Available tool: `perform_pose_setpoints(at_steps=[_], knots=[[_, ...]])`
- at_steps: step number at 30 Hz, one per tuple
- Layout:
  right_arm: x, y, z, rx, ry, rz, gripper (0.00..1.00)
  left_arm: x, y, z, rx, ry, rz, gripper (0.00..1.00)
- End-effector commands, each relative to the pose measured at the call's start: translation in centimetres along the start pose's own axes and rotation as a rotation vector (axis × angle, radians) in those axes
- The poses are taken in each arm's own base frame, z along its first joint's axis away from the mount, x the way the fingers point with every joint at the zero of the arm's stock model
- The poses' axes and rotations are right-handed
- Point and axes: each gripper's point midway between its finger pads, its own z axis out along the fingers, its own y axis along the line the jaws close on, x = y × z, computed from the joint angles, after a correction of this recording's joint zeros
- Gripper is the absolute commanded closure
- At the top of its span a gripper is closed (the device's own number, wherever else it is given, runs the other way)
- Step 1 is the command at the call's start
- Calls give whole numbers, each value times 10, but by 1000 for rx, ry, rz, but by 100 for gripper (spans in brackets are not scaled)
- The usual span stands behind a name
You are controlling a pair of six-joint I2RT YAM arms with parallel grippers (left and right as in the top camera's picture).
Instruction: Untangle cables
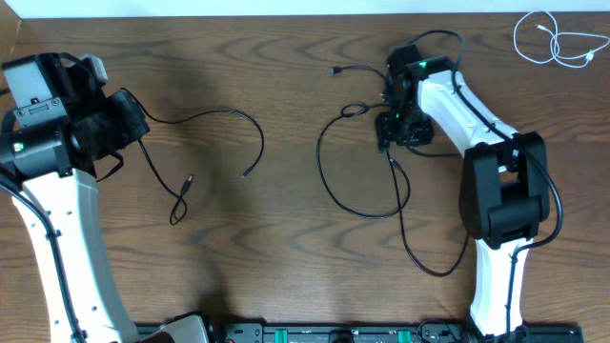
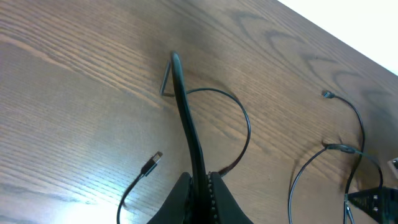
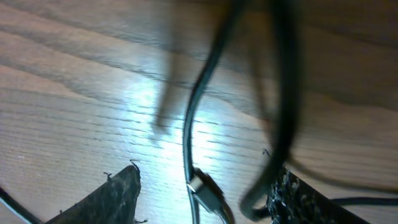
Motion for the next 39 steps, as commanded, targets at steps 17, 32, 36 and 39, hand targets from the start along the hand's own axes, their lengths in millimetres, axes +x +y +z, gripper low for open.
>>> perform_pose_setpoints(at_steps=[17,32,36,39], knots=[[54,7,56,177,97,31,36,-3,0,2,-5,-1,4,93],[78,-2,73,196,151,57,81,-3,0,2,-5,-1,4,93],[69,1,73,184,115,55,99,-3,0,2,-5,-1,4,93],[53,4,62,170,75,44,99,-3,0,2,-5,-2,4,93]])
